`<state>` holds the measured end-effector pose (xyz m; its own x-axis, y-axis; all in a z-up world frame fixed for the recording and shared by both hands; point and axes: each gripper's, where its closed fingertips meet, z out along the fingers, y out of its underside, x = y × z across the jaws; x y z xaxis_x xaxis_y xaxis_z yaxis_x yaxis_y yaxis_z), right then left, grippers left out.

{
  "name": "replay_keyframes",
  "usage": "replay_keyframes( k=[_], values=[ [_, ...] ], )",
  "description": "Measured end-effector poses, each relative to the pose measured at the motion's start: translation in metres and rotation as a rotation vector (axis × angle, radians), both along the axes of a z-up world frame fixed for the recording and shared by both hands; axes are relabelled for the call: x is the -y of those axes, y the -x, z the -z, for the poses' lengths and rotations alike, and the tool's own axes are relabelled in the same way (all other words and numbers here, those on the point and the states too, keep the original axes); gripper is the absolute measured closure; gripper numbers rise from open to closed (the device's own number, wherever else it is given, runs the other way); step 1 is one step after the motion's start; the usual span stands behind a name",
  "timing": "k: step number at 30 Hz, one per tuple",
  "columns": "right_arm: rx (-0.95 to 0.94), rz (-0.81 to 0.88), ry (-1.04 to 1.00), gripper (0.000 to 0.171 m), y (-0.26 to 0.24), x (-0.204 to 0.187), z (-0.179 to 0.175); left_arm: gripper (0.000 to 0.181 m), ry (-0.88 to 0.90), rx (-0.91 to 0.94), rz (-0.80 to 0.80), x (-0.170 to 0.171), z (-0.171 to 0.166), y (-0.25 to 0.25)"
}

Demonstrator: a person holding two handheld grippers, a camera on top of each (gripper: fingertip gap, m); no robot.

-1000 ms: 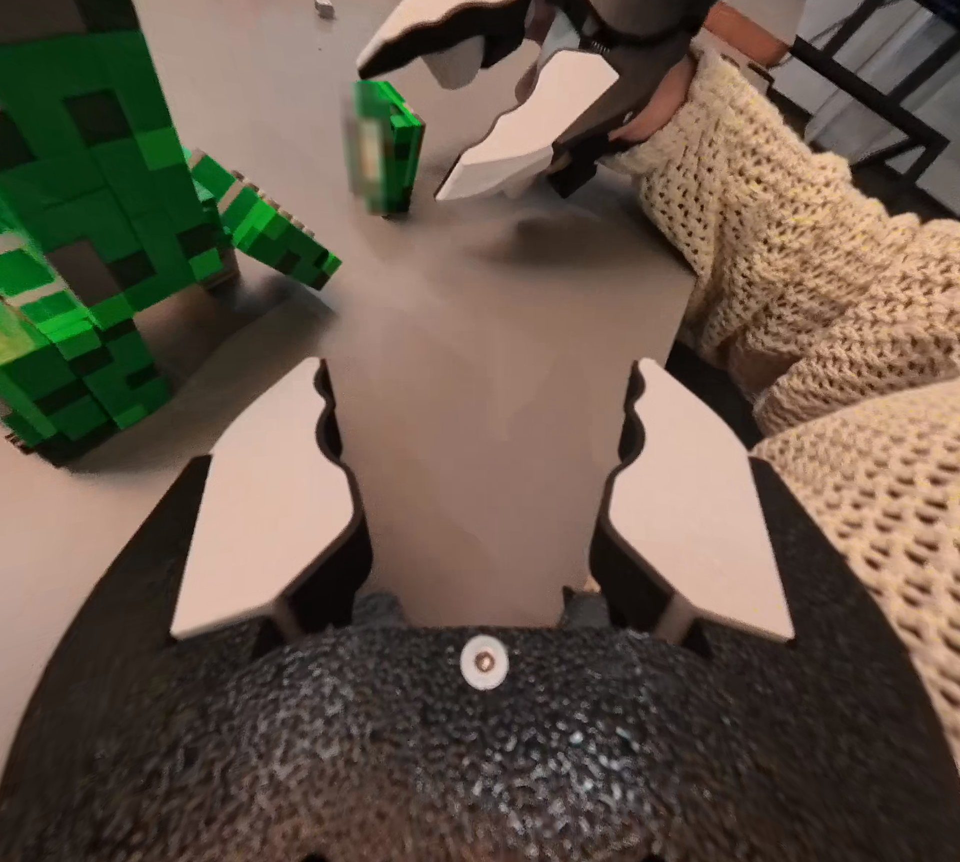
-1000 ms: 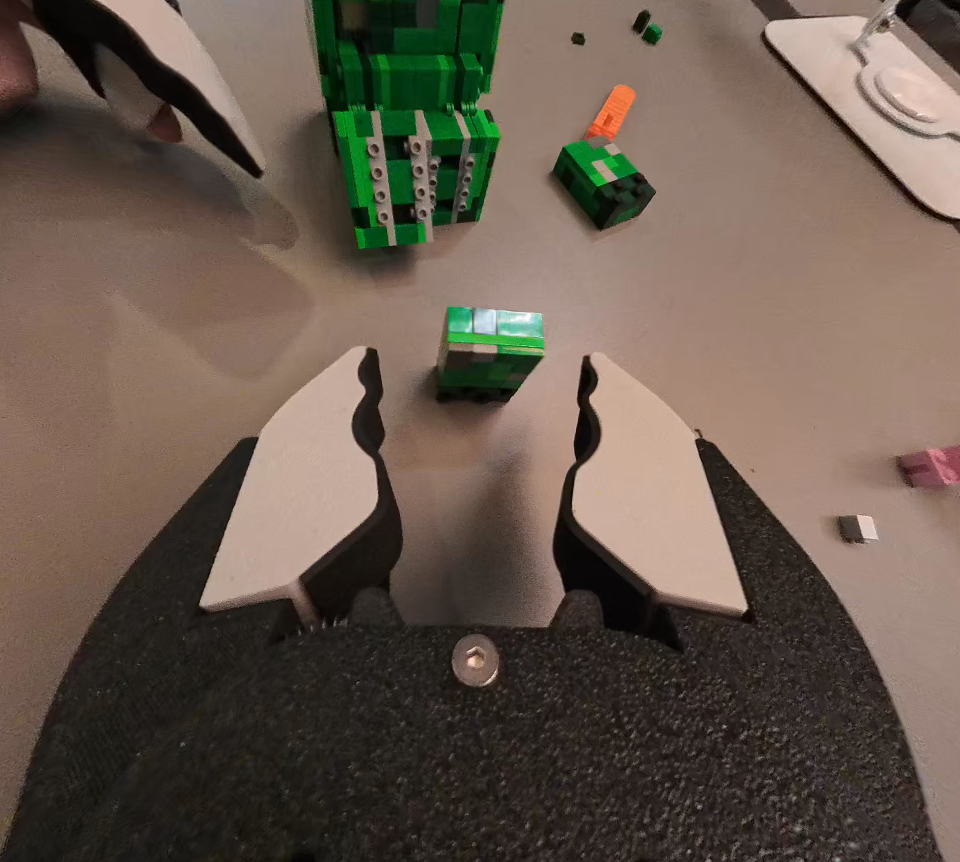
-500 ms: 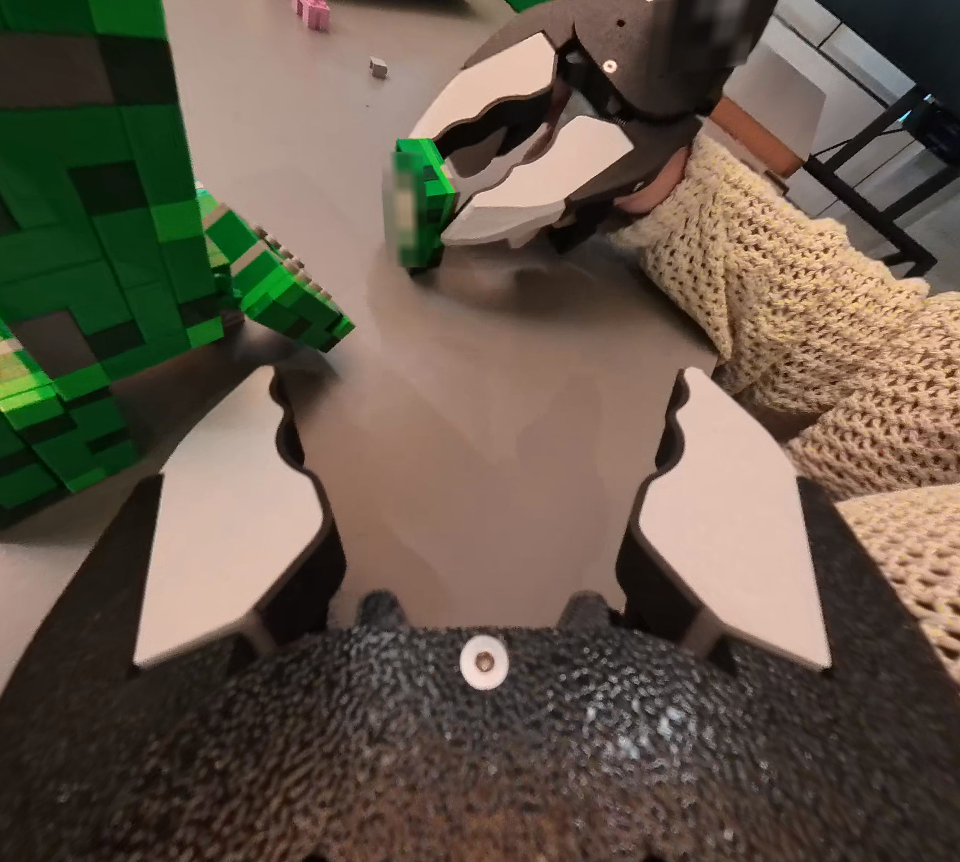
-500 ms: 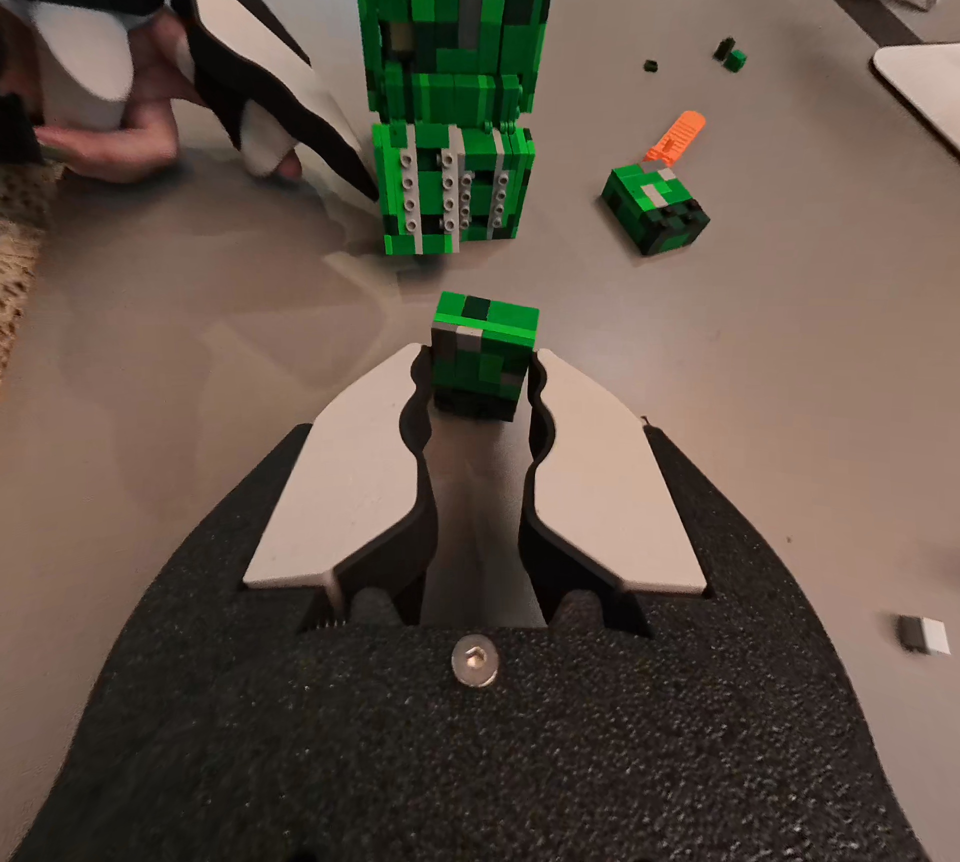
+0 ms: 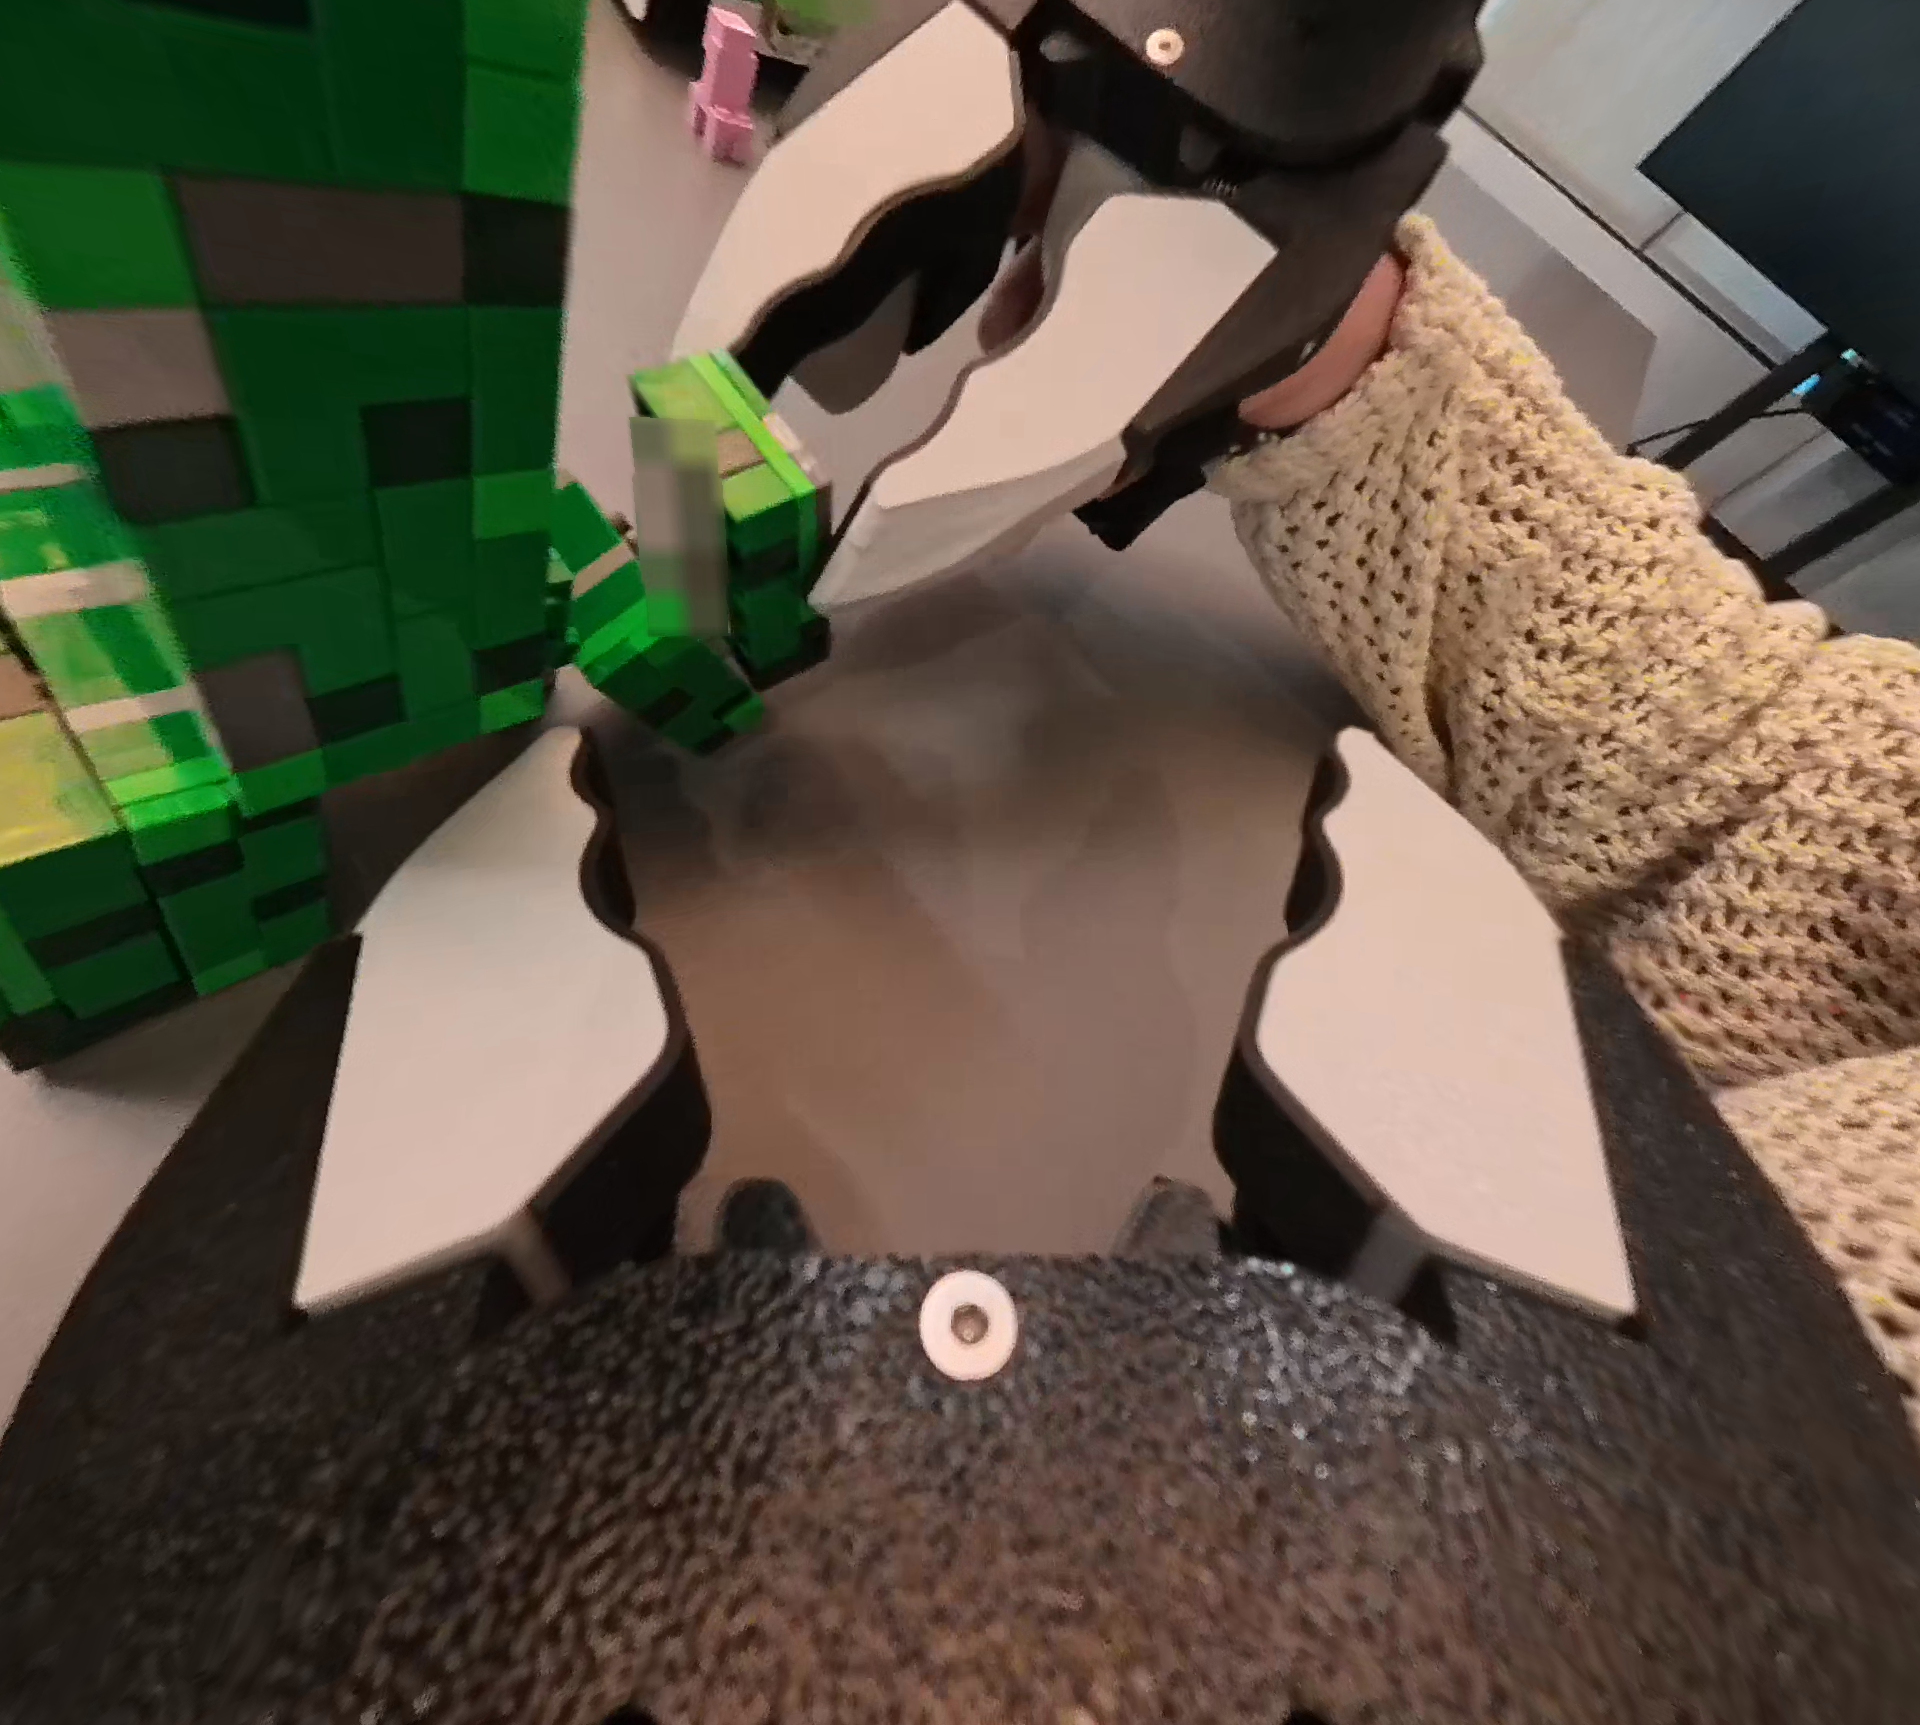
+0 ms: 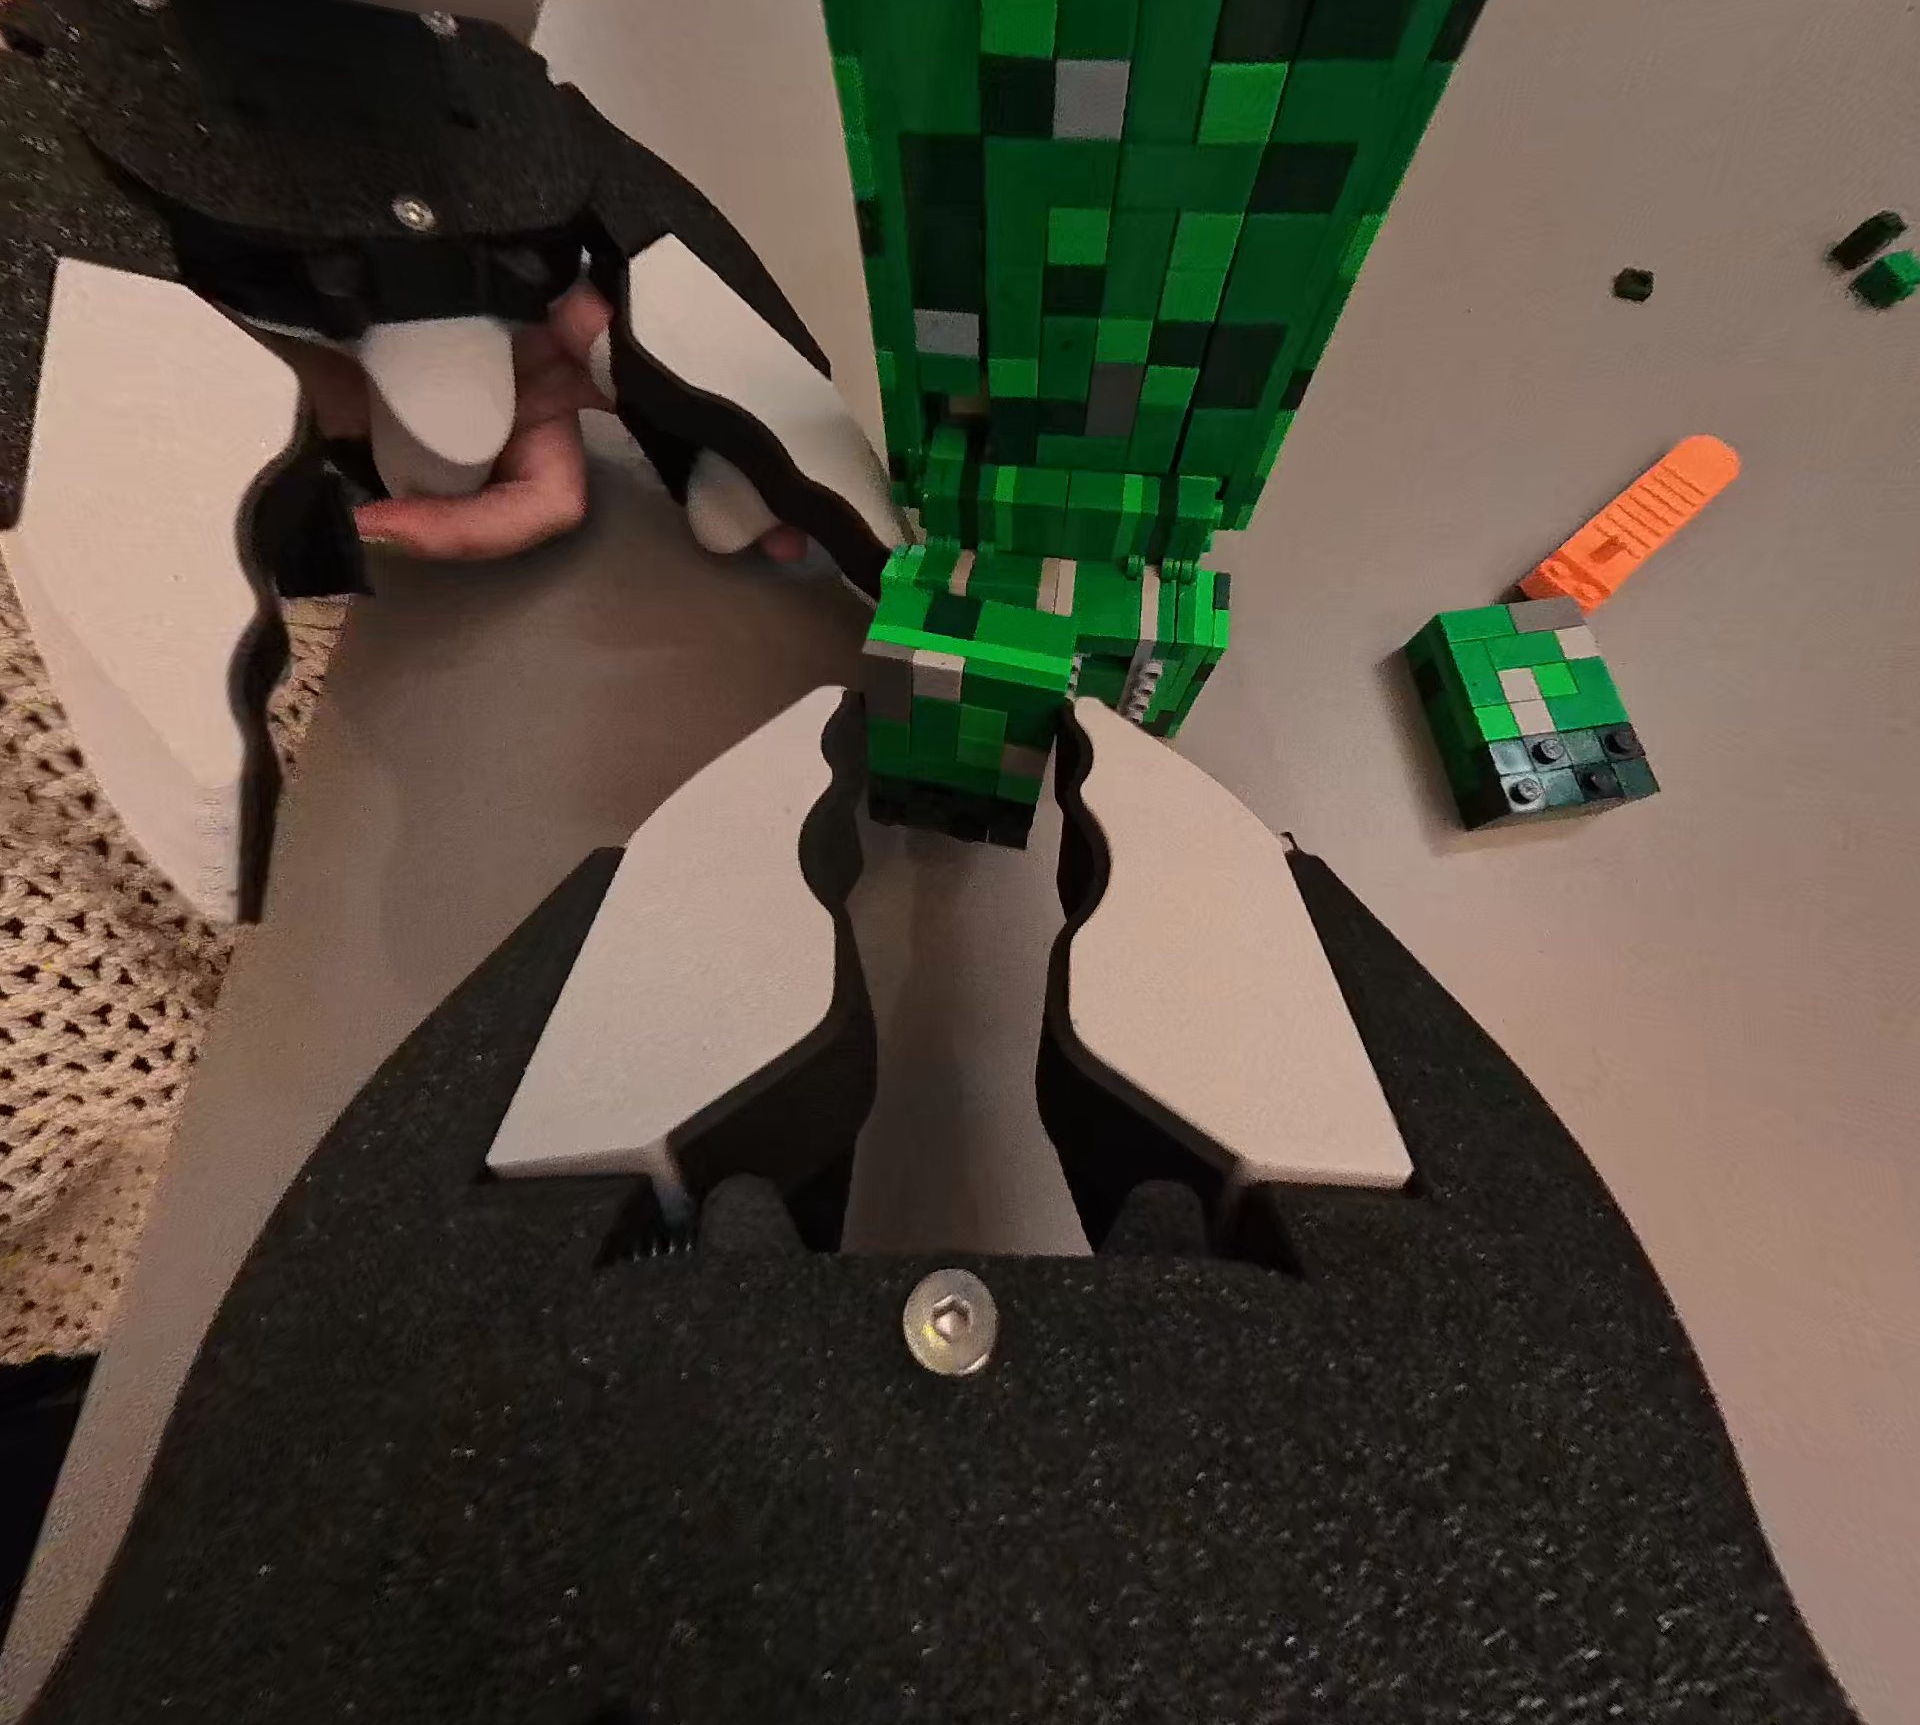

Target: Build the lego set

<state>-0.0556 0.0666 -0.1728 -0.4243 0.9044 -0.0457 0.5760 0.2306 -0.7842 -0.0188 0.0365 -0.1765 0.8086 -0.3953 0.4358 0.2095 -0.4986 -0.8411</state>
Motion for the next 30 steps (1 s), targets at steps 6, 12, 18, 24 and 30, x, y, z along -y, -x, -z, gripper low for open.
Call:
replay_keyframes(
  k=[6,12,18,24,30],
  values=[
    [0.018,-0.027,-0.01,0.137,-0.001,-0.001,-0.001,0.086,0.009,-0.008,-0.129,-0.007,0.001,0.017],
    [0.024,-0.086,0.034,0.137,-0.003,-0.004,-0.004,0.108,0.072,0.049,-0.186,-0.009,0.008,0.024],
    [0.031,-0.093,0.057,0.137,-0.005,0.001,0.0,0.107,0.049,0.06,-0.158,-0.012,0.004,0.014],
    [0.088,-0.017,-0.063,0.137,0.001,0.003,-0.004,0.119,0.019,0.059,-0.224,-0.018,0.001,0.025],
    [0.136,-0.005,-0.126,0.137,0.002,0.002,0.002,0.124,0.011,0.101,-0.228,-0.016,-0.002,0.028]
  ],
)
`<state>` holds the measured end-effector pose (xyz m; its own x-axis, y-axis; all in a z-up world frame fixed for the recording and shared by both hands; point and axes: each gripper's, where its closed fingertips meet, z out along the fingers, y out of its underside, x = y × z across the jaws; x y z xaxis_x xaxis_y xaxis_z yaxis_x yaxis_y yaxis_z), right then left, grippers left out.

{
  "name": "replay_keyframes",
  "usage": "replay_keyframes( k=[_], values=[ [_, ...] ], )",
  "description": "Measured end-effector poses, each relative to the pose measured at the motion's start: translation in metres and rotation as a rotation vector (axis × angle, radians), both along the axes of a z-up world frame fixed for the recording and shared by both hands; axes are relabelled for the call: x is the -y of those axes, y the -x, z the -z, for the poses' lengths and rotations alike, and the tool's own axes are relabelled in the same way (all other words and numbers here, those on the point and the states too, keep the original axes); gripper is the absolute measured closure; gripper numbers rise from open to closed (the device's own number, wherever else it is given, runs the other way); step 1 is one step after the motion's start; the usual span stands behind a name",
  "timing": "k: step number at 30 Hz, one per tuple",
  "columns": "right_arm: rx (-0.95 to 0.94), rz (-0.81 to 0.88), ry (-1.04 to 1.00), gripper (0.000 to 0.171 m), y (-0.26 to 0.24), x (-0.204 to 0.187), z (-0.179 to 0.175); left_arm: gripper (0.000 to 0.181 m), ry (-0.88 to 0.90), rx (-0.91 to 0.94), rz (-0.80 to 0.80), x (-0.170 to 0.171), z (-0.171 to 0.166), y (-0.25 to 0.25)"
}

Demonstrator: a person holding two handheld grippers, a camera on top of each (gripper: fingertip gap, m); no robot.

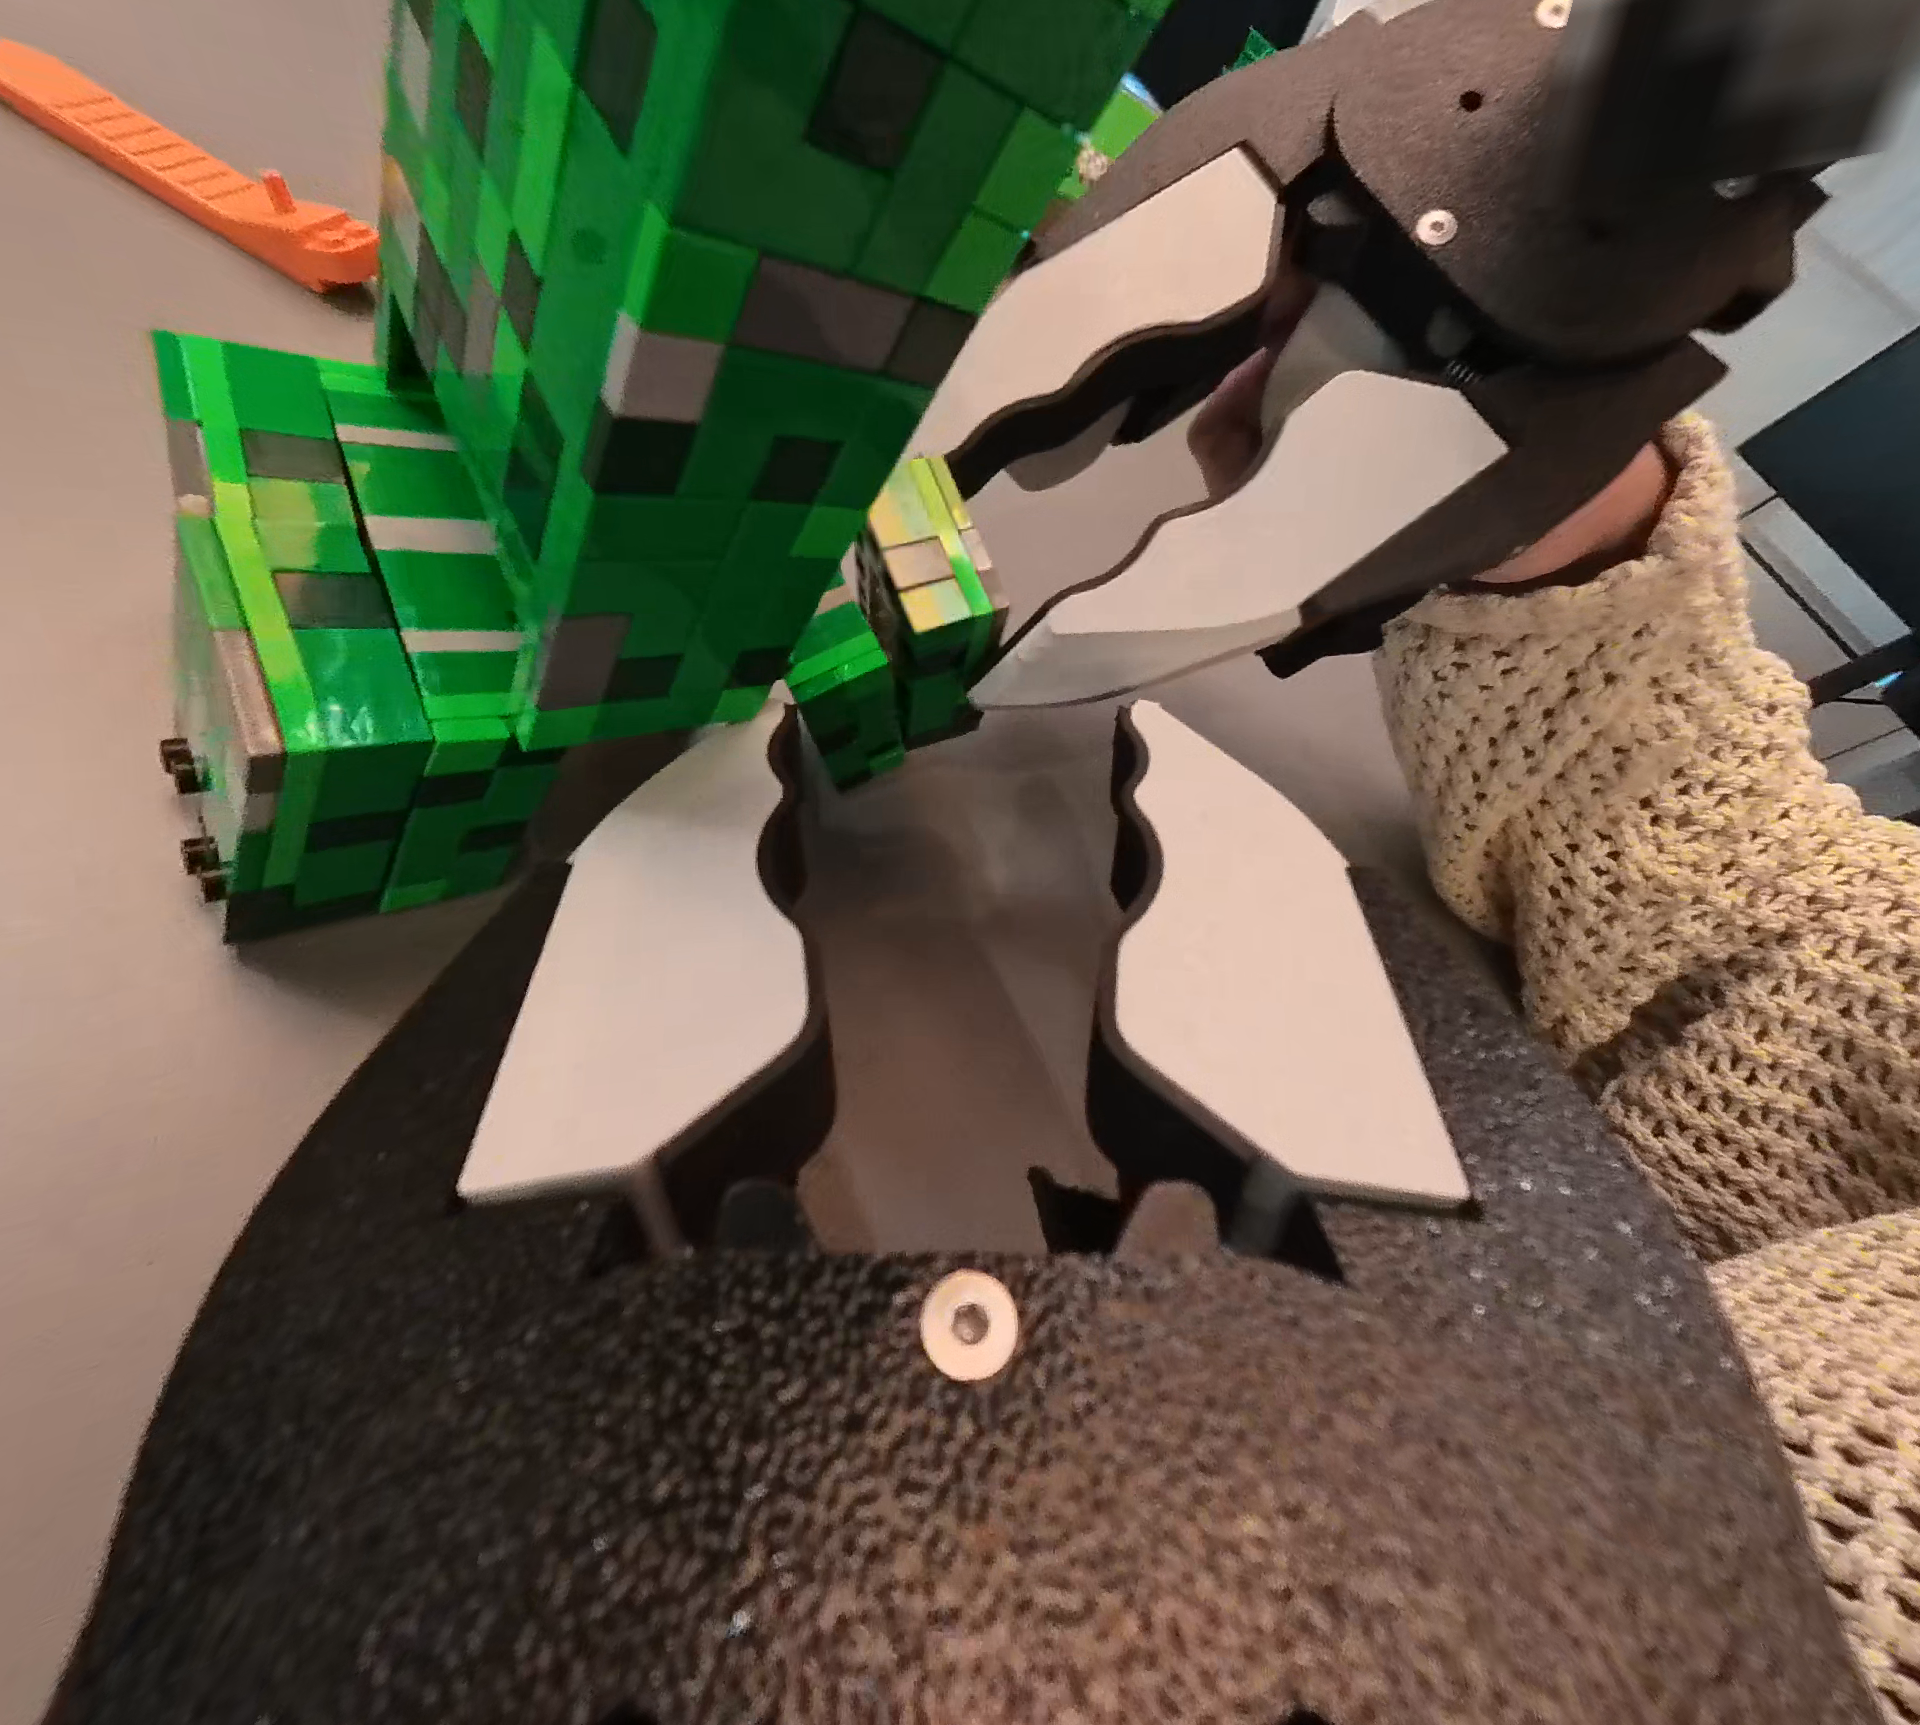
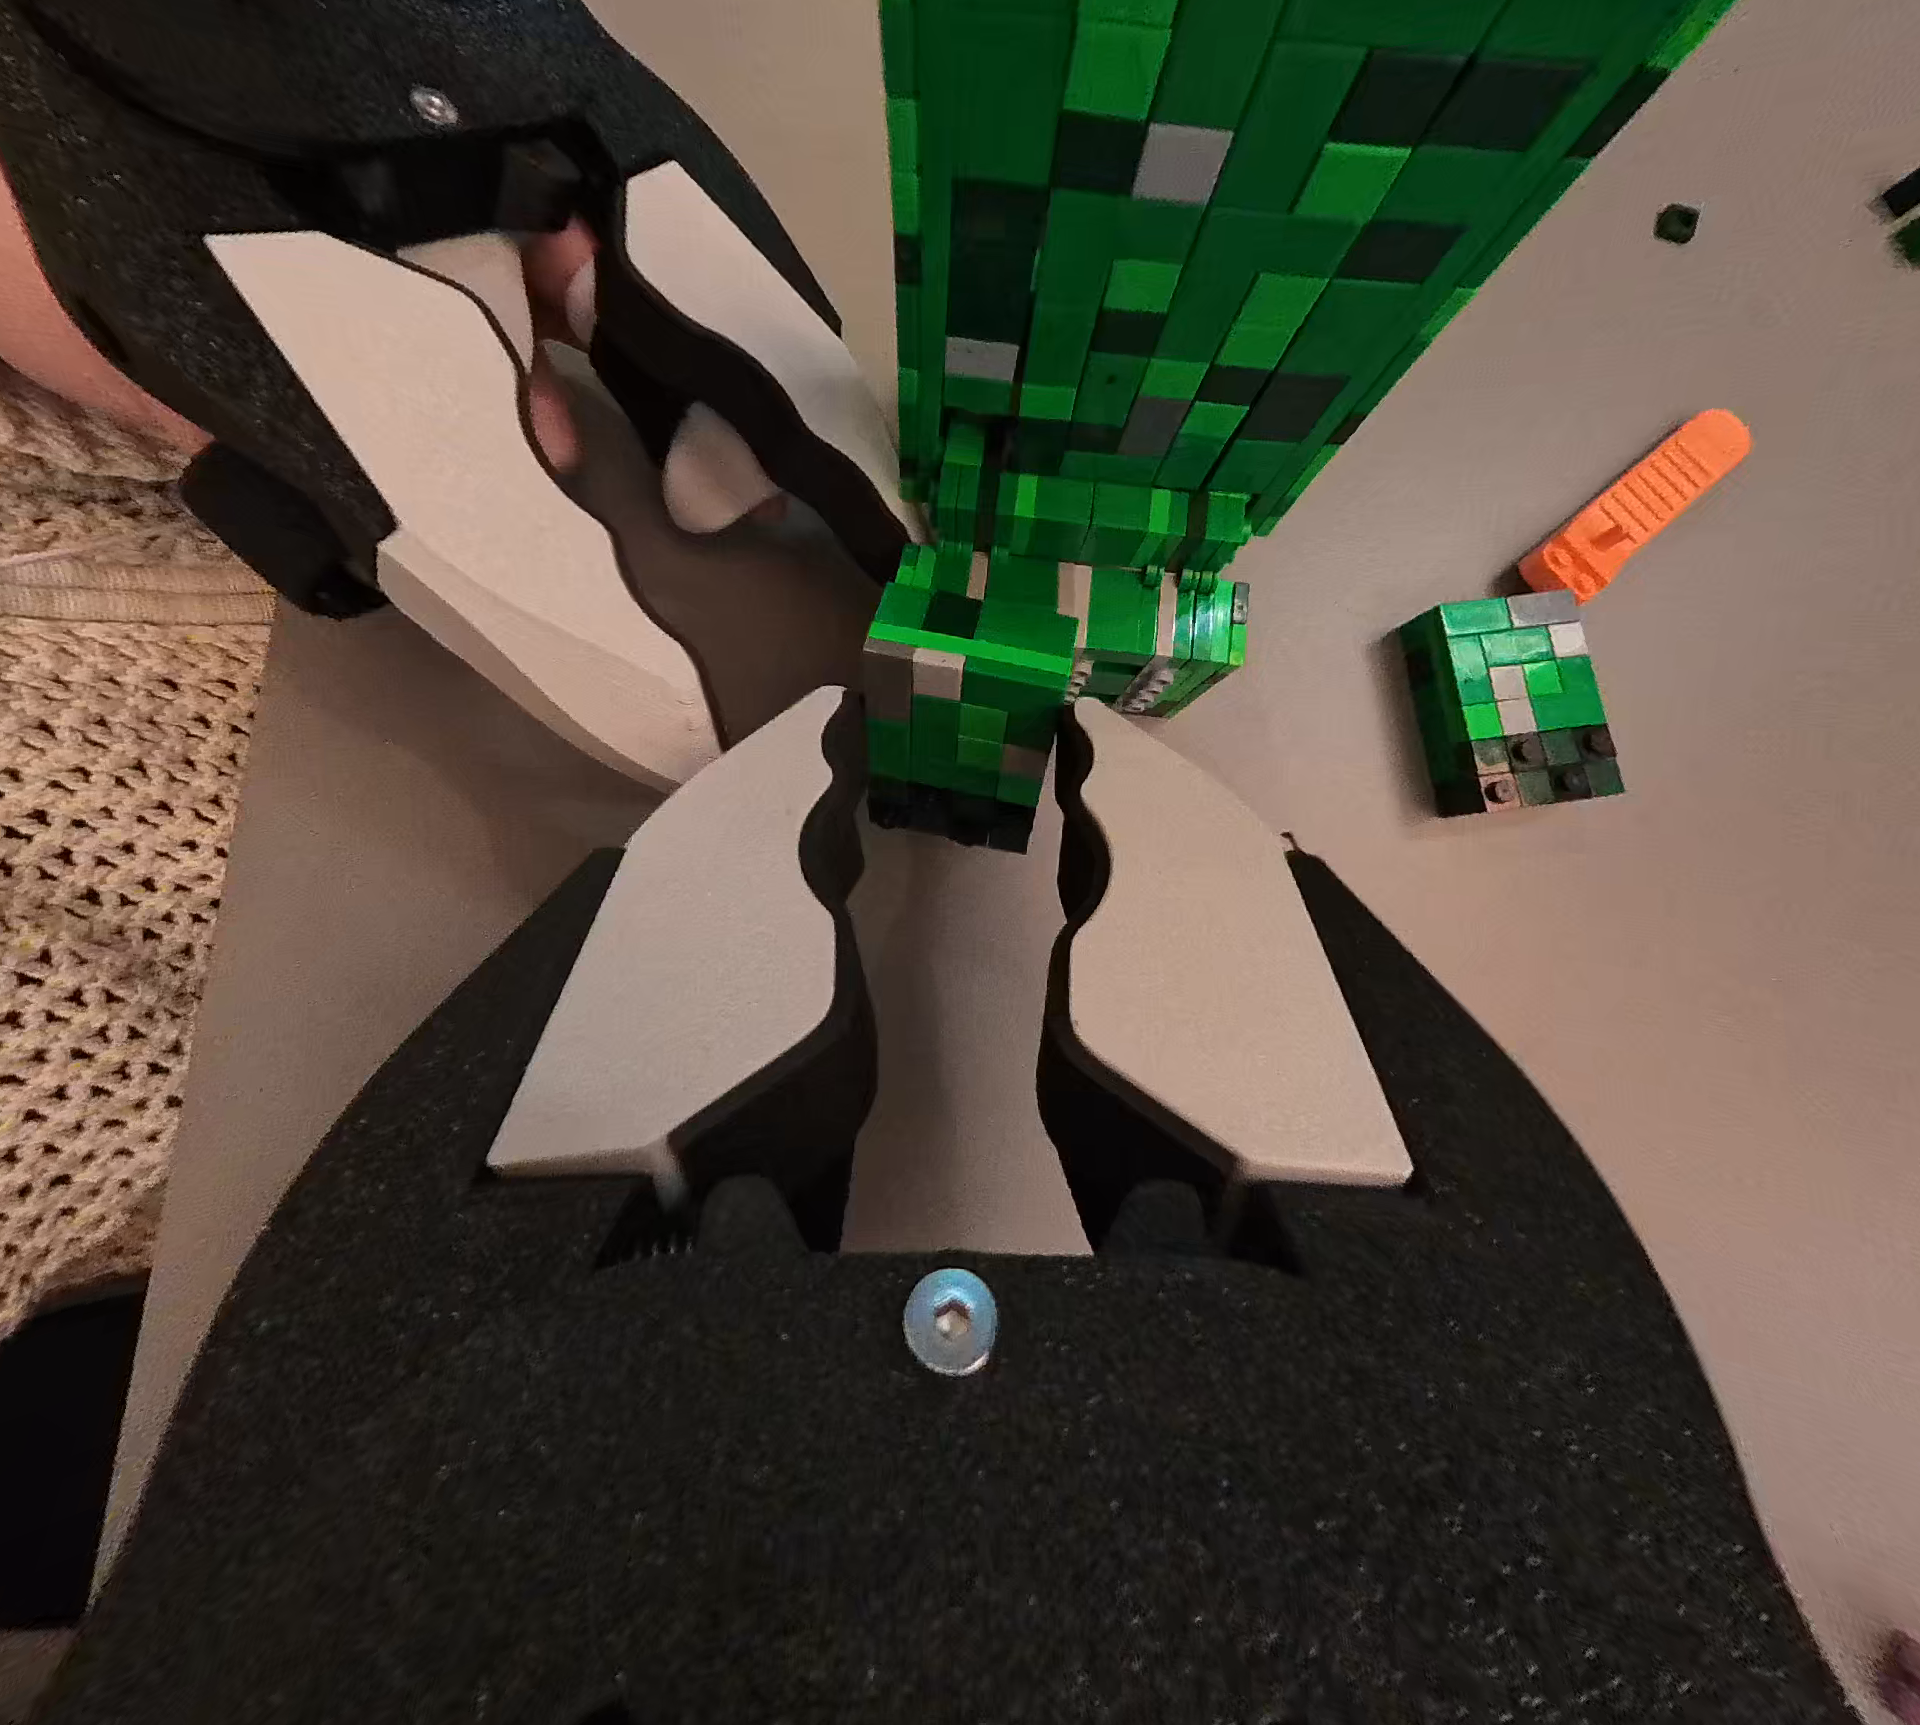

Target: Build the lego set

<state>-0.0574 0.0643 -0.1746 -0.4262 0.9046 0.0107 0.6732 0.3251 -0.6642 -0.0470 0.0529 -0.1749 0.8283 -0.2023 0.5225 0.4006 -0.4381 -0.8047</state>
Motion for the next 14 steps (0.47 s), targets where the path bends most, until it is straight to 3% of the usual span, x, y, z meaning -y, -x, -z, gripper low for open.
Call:
replay_keyframes(
  k=[14],
  values=[
    [0.007,0.063,0.178,0.137,0.008,0.0,0.005,0.129,-0.019,-0.231,0.005,0.0,0.001,0.018]
  ],
)
